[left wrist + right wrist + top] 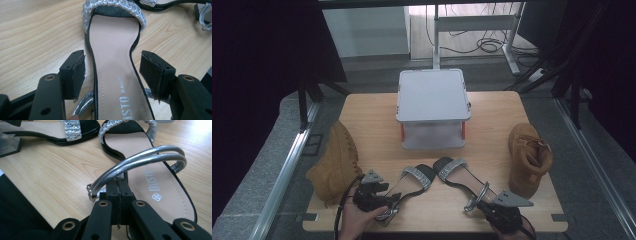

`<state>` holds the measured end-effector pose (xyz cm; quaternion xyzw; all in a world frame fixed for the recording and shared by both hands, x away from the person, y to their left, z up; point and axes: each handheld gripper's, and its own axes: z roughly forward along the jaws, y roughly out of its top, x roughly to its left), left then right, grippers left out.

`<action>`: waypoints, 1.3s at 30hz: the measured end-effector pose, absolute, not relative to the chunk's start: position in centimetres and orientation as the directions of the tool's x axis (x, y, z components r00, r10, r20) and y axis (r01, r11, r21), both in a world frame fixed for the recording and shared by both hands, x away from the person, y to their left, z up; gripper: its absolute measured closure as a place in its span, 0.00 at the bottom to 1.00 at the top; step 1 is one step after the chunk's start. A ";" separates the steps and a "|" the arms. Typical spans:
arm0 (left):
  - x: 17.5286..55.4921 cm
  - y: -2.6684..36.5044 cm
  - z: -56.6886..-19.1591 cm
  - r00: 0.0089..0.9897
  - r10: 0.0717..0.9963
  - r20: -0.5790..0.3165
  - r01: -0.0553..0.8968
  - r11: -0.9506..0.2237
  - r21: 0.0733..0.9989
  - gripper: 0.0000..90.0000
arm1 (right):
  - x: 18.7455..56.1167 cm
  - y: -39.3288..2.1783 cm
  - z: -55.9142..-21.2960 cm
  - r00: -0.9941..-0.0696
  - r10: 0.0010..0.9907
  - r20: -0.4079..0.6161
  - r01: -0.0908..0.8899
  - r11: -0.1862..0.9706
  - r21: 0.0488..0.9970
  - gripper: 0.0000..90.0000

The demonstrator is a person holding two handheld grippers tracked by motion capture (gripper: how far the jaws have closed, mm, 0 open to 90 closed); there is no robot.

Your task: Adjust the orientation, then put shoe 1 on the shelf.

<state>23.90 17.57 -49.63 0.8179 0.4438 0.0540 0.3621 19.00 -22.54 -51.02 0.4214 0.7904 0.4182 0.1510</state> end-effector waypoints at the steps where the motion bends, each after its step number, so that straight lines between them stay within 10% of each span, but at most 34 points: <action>1: 23.9 17.6 -49.6 0.601 0.765 -0.232 0.687 -0.345 0.640 0.41 | 19.0 -22.6 -51.0 -0.596 0.795 0.115 0.540 0.291 0.790 1.00; 26: 23.5 19.2 -47.8 0.578 0.783 -0.228 0.671 -0.298 0.679 0.41 | 18.1 -23.6 -46.7 -0.652 0.749 0.116 0.450 0.258 0.855 0.93; 39: 24.1 17.6 -47.4 0.611 0.769 -0.189 0.657 -0.359 0.663 0.40 | 22.1 -21.1 -45.3 -0.664 0.743 0.085 0.445 0.301 0.843 0.55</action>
